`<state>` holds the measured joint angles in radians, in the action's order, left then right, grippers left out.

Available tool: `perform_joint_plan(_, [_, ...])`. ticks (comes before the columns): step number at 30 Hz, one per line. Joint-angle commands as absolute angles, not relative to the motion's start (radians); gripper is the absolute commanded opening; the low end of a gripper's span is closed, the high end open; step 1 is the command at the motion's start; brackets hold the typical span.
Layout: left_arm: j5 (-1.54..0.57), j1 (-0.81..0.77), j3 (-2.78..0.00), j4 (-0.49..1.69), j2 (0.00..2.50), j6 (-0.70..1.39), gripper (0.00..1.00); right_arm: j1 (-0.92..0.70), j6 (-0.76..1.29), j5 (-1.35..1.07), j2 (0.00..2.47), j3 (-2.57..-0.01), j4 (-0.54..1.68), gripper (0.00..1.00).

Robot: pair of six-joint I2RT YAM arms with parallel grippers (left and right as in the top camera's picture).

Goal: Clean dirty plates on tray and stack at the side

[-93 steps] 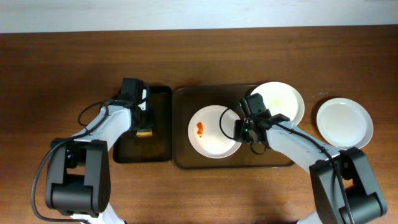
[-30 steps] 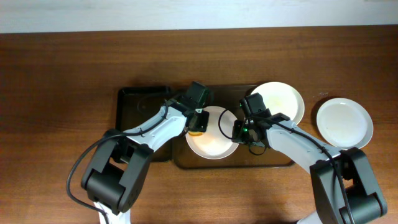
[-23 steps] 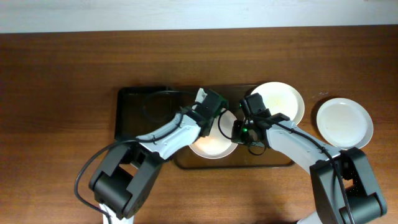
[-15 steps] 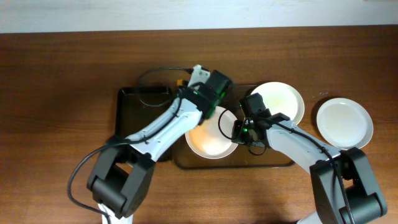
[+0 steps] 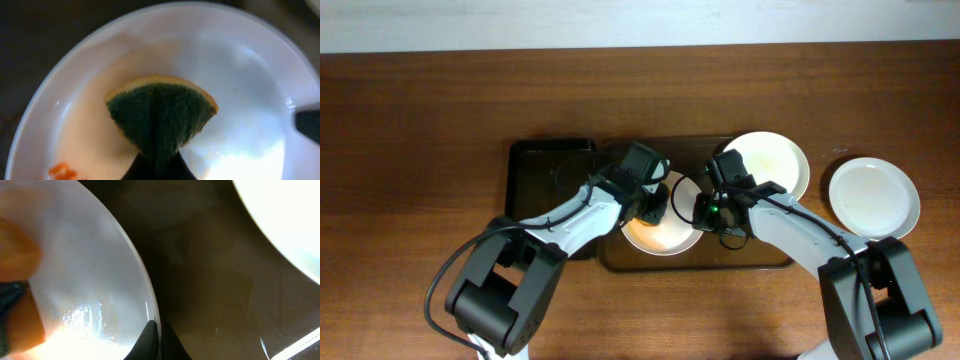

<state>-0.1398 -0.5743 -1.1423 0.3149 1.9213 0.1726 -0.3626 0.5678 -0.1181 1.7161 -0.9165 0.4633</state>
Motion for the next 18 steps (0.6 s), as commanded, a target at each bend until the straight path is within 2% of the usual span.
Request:
perform_joint_plan(1, [0.059,-0.585,-1.091,0.272,1.9,0.17,0.0,-0.365,0.566,-0.101,1.723,-0.922,0.467,0.04])
perform_joint_plan(4, [0.131,-0.585,-1.09,0.217,1.903,0.17,0.0,-0.365,0.566,-0.101,1.723,-0.922,0.468,0.04])
perform_joint_plan(11, [0.463,-0.585,-1.092,0.079,1.898,0.159,0.0,-0.365,0.566,-0.101,1.723,-0.922,0.472,0.04])
perform_joint_plan(13, [0.495,-0.585,-1.1,0.067,1.821,0.159,0.0,-0.365,0.566,-0.101,1.723,-0.922,0.472,0.04])
perform_joint_plan(15, [0.495,-0.585,-1.1,0.085,1.699,0.16,0.0,-0.365,0.566,-0.101,1.723,-0.922,0.472,0.04])
perform_joint_plan(18, [0.494,-0.529,-1.1,0.281,1.541,0.21,0.0,-0.365,0.566,-0.101,1.723,-0.922,0.471,0.04])
